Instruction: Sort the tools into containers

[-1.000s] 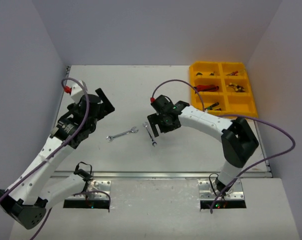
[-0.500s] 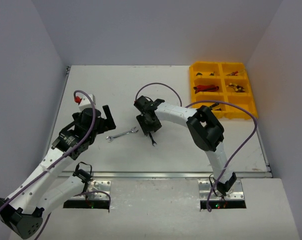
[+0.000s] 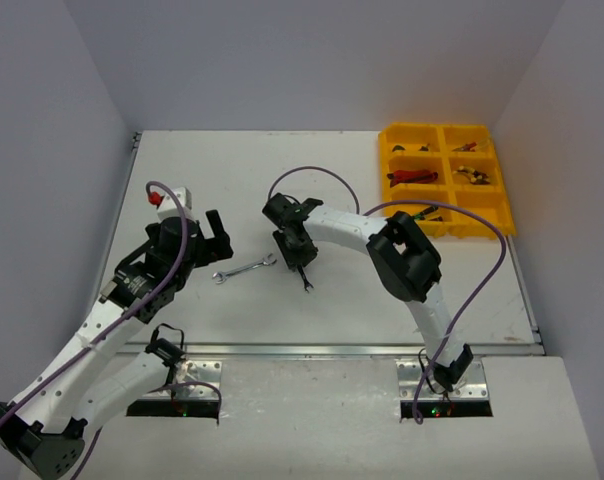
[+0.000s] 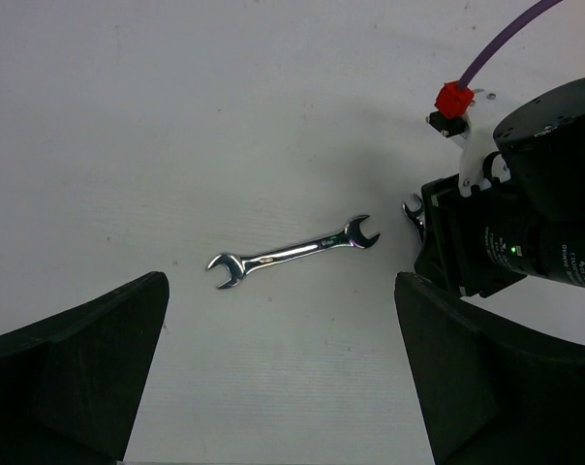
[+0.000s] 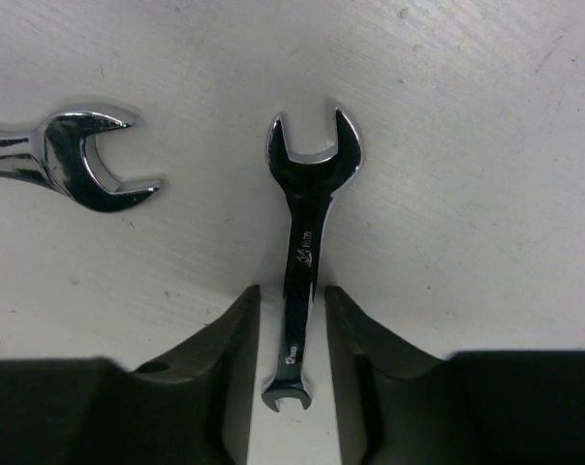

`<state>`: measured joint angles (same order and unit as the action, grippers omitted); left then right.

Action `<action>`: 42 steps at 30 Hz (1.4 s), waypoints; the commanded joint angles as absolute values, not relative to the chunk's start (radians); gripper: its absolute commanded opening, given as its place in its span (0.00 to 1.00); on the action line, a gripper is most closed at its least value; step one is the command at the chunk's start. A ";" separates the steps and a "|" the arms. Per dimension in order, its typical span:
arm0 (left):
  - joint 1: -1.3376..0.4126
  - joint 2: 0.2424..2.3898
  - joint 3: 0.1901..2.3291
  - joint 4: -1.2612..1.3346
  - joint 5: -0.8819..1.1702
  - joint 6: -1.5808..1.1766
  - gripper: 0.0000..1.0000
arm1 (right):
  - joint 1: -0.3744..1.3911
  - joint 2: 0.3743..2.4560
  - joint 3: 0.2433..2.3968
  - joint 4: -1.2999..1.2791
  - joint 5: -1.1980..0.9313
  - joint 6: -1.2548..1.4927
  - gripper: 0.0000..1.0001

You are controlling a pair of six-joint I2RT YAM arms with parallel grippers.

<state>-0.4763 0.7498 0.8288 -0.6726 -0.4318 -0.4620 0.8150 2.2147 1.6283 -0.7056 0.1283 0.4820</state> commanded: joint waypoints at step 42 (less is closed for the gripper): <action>-0.476 0.688 0.822 -0.630 -0.417 -0.448 1.00 | -0.170 1.690 1.519 -0.656 0.321 0.581 0.00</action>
<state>-0.4763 0.7073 0.8223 -0.6664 -0.4080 -0.4494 -0.1063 1.6803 1.4418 -0.7102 0.2225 0.5085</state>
